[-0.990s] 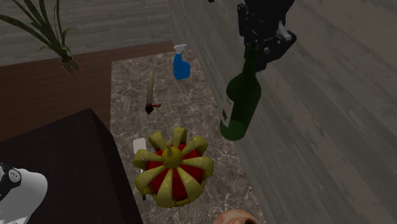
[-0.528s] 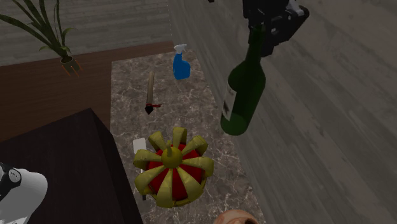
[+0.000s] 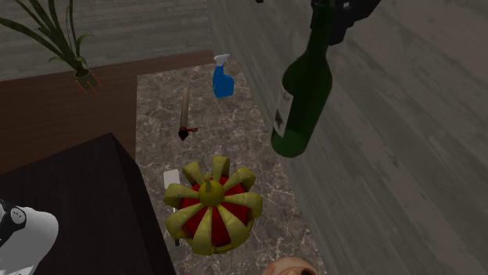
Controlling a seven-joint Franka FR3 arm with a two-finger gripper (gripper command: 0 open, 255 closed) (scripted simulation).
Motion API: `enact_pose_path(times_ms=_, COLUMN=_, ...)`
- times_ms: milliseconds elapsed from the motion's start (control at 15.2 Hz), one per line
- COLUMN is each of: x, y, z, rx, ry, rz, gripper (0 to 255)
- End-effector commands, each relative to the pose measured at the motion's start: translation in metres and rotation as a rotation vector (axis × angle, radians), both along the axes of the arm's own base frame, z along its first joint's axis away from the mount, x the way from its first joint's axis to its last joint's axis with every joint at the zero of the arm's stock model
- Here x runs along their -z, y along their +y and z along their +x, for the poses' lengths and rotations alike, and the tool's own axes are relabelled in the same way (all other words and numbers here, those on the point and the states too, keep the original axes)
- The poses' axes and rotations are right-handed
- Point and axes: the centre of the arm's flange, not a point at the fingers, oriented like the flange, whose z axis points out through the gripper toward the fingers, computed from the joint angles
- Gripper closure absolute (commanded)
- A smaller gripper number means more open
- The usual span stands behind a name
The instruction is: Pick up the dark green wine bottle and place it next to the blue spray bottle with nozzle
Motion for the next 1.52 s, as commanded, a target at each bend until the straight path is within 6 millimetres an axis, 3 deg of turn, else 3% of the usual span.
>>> enact_pose_path(times_ms=0, x=-0.012, y=0.0, z=0.0, rx=0.0, ry=0.0, rz=0.0, gripper=255)
enact_pose_path(times_ms=66, x=-0.016, y=0.0, z=0.0, rx=0.0, ry=0.0, rz=0.0, gripper=255)
enact_pose_path(times_ms=1452, x=0.029, y=0.274, z=0.002, rx=0.0, ry=0.0, rz=0.0, gripper=255)
